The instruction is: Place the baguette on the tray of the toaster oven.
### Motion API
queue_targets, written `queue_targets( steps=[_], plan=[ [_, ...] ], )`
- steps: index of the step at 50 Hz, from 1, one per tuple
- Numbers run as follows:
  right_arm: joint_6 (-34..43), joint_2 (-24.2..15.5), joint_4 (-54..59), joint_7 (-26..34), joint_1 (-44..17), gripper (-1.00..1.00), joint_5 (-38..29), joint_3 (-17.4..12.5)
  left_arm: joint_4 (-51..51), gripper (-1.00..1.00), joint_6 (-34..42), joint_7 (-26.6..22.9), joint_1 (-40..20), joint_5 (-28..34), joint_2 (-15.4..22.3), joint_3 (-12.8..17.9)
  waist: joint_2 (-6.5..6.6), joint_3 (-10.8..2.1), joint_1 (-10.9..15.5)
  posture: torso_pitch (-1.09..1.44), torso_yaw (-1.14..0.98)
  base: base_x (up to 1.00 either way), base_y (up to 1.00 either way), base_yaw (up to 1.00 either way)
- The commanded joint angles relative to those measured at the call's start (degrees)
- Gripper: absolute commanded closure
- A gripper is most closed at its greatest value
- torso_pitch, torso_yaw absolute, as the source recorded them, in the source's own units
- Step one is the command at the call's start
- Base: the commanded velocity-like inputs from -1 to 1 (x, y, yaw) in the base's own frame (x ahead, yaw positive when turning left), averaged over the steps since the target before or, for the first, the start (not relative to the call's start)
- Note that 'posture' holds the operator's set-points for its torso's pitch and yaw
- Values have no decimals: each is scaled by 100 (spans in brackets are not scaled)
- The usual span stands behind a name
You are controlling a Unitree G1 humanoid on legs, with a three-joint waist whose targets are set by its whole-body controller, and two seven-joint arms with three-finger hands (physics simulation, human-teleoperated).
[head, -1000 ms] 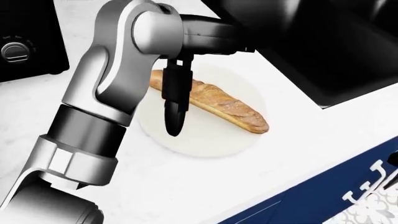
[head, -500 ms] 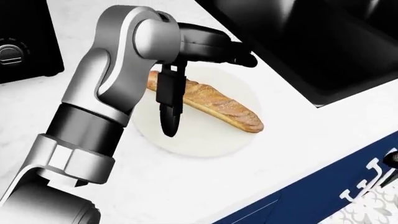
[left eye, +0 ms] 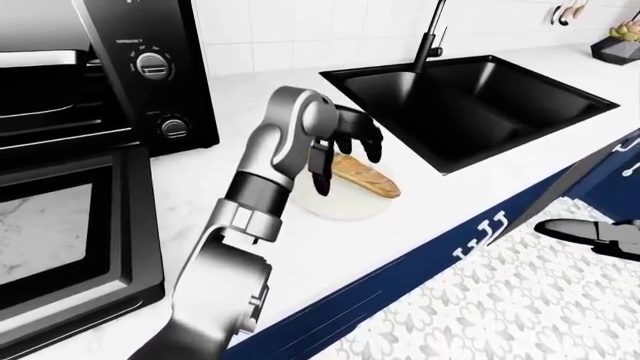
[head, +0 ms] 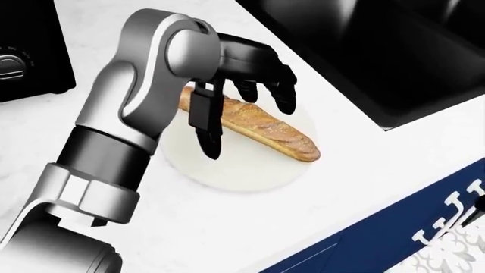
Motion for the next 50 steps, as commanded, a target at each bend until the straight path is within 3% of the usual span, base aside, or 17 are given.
queue_targets(
  steps=[1,15,20,21,40,50],
  plan=[
    [-157,-80,-98,-31,-79,-100,-20,-28,-223,-36,-36,94,-219,-37,5,49,-14,-123,-2,0,-53,0,0,0],
    [-161,-25,-98,-3,-84,-100,-99,-5,-42,-33,-137,243,-207,27,-41,28,-16,-133,-8,0,-53,0,0,0],
    [-193,29,-98,11,-83,-100,-217,89,-31,-18,-146,240,-198,35,-52,23,-15,-134,-12,0,-53,0,0,0],
    [-195,42,-98,12,-90,-100,-247,118,-19,-7,-155,261,-202,42,-53,20,-15,-135,-12,0,-53,0,0,0],
    [-164,-106,-98,-31,-40,-100,35,-114,74,15,-280,433,-205,127,-67,10,-28,-146,-22,0,-53,0,0,0],
    [-269,-154,-98,-124,87,-100,122,-87,188,36,-386,674,-263,213,-43,2,-32,-138,-21,0,-53,0,0,0]
  ],
)
